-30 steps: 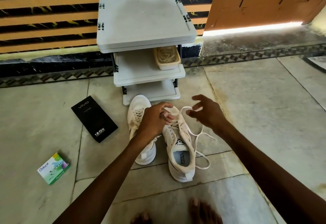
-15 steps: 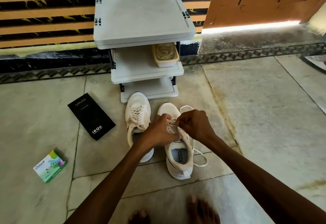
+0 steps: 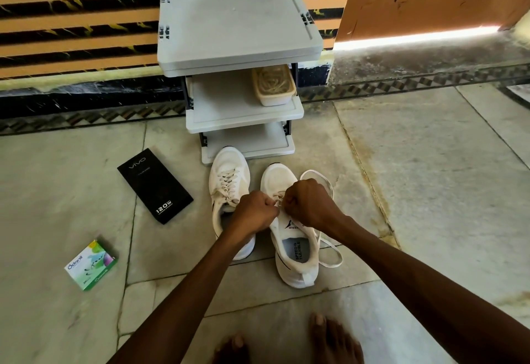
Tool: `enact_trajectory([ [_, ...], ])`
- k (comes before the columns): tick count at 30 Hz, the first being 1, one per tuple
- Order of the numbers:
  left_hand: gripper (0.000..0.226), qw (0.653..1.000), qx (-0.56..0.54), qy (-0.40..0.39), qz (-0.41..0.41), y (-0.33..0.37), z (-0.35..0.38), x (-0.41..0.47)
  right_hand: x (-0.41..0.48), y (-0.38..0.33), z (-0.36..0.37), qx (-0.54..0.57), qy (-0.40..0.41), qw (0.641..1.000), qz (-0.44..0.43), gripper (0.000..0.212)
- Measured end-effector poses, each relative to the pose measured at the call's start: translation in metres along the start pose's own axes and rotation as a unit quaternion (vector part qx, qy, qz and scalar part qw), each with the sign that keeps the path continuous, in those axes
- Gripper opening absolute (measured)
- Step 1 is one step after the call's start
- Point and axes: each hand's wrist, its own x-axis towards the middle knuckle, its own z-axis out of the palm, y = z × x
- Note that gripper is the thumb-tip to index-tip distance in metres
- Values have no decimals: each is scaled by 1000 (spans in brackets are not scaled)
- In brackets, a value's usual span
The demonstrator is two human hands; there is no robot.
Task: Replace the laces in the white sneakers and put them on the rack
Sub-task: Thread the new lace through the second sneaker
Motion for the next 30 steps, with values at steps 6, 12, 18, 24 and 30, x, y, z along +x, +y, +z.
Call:
enact_trajectory([
  [6,6,998,-53,-10,-9,-4,0,1,3,-1,-3,-53,-26,997,-47,20],
  [12,7,996,-78,-35,-26,-4,-1,7,2,-6,4,-122,2,992,-42,18],
  [18,16,999,-37,-27,-24,-4,3,18,-2,-7,16,-58,57,997,4,14],
  [24,14,987,129,59,79,-2,8,16,0,3,10,55,13,997,46,21],
  [30,22,980,154,70,101,-3,9,14,-1,-1,20,65,45,996,33,40],
])
